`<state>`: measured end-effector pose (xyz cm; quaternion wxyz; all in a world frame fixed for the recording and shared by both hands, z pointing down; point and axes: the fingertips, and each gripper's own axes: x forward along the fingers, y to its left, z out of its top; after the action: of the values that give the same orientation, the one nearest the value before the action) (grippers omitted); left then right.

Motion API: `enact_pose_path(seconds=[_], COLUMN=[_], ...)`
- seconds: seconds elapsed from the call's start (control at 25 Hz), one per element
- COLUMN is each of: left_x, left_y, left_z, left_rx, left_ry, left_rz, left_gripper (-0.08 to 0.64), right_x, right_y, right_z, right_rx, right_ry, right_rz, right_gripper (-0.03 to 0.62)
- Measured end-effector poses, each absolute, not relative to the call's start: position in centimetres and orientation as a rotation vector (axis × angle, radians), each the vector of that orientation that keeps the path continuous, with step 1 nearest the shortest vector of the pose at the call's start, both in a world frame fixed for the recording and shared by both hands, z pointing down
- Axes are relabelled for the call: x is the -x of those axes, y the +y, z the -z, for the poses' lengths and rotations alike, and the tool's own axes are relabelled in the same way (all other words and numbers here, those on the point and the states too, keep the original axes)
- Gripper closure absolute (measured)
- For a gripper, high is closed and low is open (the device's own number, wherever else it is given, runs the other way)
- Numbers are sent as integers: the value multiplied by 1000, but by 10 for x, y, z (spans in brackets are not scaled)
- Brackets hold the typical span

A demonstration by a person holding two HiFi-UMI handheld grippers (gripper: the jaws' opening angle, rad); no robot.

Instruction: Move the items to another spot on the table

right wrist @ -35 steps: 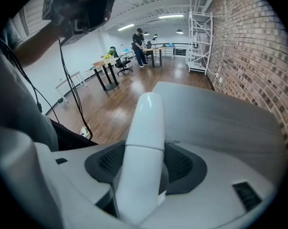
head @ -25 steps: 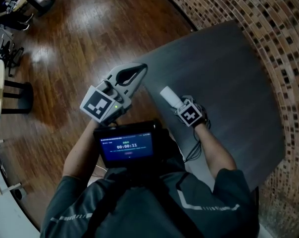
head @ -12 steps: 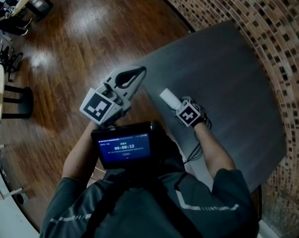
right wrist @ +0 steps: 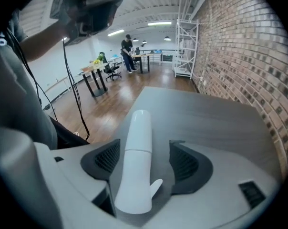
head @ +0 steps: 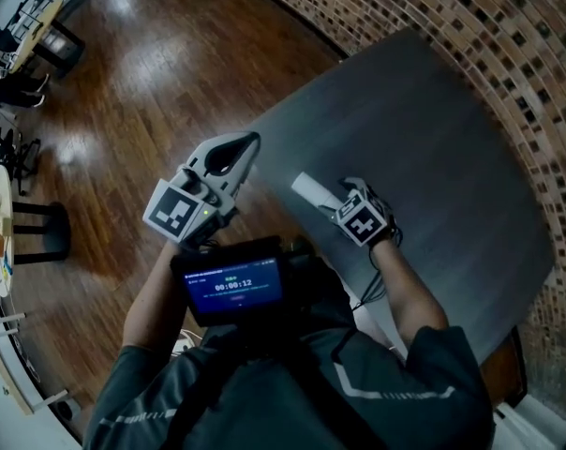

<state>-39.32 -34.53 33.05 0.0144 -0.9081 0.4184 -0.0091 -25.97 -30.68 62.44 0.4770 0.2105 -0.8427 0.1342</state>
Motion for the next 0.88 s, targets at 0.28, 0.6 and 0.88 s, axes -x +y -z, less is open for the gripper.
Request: enact_pose_path(seconds=[0.28,0.6,0.88], left_x=[379,379,373], left_y=[-340,-319,-298], left_z=[-320,-300,-304], left_rx=[2870,2907,2981], left_ry=[1153,921,742], left_rz=[-14,-77,-153], left_gripper=[557,557,557], right_x=[237,212,175], right_y=[-309,-285,-226], right_z=[-547,-458,-402], right_rx=[-873,-1359,-1772], right_ry=[-2229,-2314,-2227], right_rz=[-415,-425,-373], right_gripper=[327,470,586])
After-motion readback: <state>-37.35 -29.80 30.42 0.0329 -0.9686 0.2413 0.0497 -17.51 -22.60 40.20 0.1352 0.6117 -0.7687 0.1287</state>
